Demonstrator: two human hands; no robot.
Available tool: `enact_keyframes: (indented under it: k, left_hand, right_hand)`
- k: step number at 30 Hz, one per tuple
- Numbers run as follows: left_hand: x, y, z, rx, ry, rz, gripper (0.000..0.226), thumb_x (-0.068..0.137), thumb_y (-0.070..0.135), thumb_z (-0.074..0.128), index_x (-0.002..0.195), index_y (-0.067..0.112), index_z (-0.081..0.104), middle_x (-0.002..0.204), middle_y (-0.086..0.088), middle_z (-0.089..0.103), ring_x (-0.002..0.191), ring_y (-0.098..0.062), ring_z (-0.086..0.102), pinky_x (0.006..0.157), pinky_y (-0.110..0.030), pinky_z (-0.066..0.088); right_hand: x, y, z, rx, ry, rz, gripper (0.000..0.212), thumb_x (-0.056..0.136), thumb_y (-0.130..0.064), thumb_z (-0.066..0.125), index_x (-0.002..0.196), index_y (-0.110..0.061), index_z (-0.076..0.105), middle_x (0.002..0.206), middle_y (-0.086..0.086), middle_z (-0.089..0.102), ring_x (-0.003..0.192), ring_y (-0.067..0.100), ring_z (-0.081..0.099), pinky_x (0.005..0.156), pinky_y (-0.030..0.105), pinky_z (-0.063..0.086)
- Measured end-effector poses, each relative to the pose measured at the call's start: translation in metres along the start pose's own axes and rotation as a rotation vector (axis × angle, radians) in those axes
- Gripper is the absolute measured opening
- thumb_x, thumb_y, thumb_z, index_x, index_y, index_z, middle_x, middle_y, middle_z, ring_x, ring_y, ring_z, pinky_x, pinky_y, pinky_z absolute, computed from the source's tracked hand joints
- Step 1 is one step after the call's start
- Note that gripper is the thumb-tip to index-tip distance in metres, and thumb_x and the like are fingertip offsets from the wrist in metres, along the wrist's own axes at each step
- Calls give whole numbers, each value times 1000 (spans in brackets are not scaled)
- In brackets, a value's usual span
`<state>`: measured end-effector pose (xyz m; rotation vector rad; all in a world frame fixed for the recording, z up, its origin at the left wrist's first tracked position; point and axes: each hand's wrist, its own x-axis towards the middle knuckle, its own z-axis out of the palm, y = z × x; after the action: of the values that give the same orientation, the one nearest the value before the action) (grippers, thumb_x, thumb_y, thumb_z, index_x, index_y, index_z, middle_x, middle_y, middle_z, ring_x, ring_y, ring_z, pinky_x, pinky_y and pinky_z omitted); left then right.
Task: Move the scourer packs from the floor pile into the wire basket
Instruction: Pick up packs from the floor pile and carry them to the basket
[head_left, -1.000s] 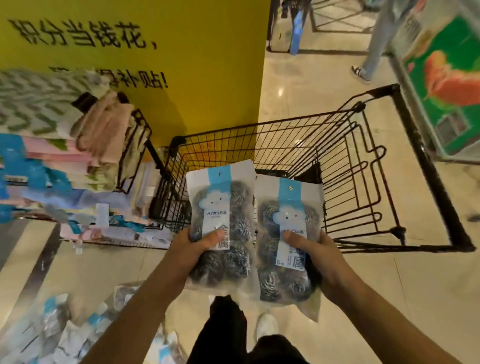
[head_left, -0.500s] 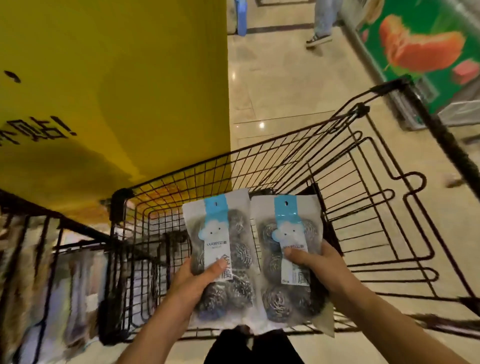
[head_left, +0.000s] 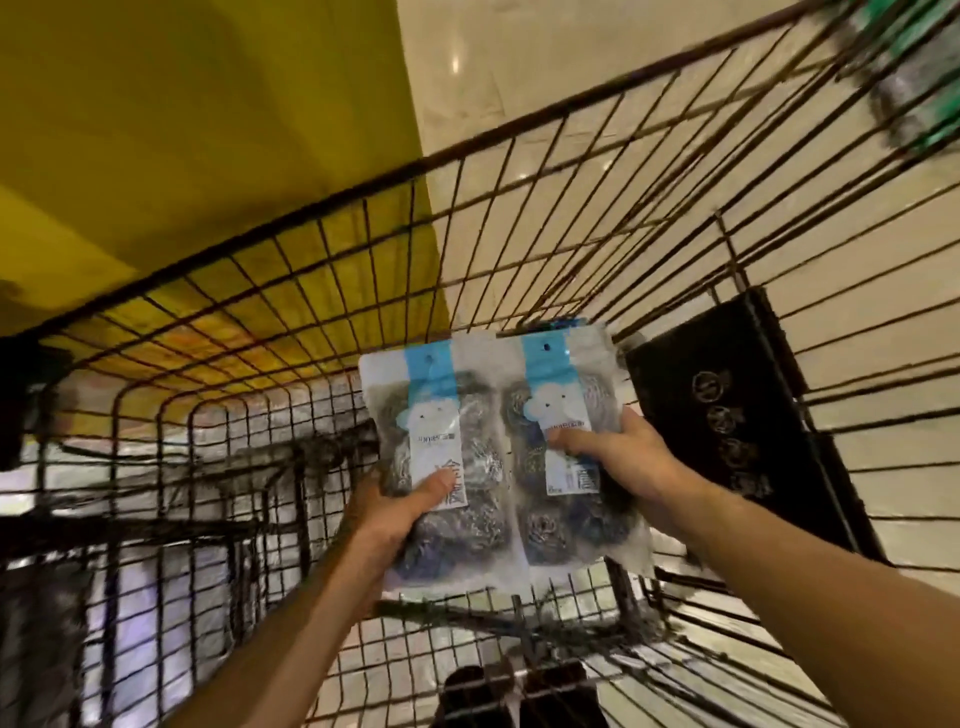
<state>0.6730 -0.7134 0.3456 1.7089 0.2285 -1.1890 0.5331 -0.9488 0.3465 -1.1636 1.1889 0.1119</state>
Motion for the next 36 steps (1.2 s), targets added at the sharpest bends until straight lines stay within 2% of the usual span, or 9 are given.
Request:
enact_keyframes:
  k: [7,12,16,19,23,26,28,32,36]
  left_hand:
    - [31,-12,-1,-37,-46,-20,57,81,30,91,132,26,67,121,-7,79,111,-32,76,104,-57,55]
    - [56,-11,11,50,72,-46,96,46,67,97,131,36,64,117,5,79,107,-25,76,99,-51,59]
    - [67,-12,18,-56,63,-157,131,21,69,98,137,31,52,123,-4,76,109,-33,75,96,-57,60]
    - [66,-16,21,-85,109,-172,106,41,60,99,132,32,53,121,-4,76,108,-35,75,95,-60,59]
    - [32,4,27,-2,85,-106,60,82,31,88,133,25,56,121,-2,77,100,-21,76,93,-45,62]
    - [-3,12,18,116,87,-87,97,87,33,84,162,30,22,154,-3,55,131,-30,61,113,-49,47]
    - [-34,13,4,271,131,-37,114,83,52,83,166,35,7,167,-3,34,149,-34,41,121,-54,38]
    - [-124,29,-26,316,153,-95,64,92,50,74,147,27,51,137,-5,65,113,-29,70,94,-49,61]
    - [-214,56,-38,203,145,-20,22,99,23,71,121,21,70,119,0,72,96,-16,73,60,-21,54]
  right_hand:
    - [36,7,16,-110,54,40,58,72,-26,95,120,-21,64,104,5,81,92,26,80,87,49,64]
    - [51,1,23,-161,86,43,51,78,-16,91,119,-17,61,106,6,78,91,23,76,73,36,60]
    - [56,2,27,-241,172,68,85,66,-32,97,134,-20,47,117,6,70,104,30,72,94,54,61]
    - [59,10,27,-350,231,8,103,51,-58,94,137,-21,51,118,1,72,106,27,73,95,52,61]
    - [39,9,43,-385,350,-60,83,78,-40,91,141,-11,44,127,4,62,111,23,62,94,39,55]
    - [12,-1,48,-519,435,-89,72,82,-47,85,136,-13,51,129,11,64,114,32,66,96,52,60]
    - [-24,-9,45,-578,346,-82,57,92,-46,75,135,-17,52,123,7,65,103,27,67,79,43,62]
    - [-124,-36,38,-614,104,-125,35,104,-44,60,130,-22,61,118,3,73,100,24,73,82,41,62]
    - [-225,-69,38,-597,19,-259,20,102,-43,62,110,-26,69,103,-1,77,96,19,75,91,47,63]
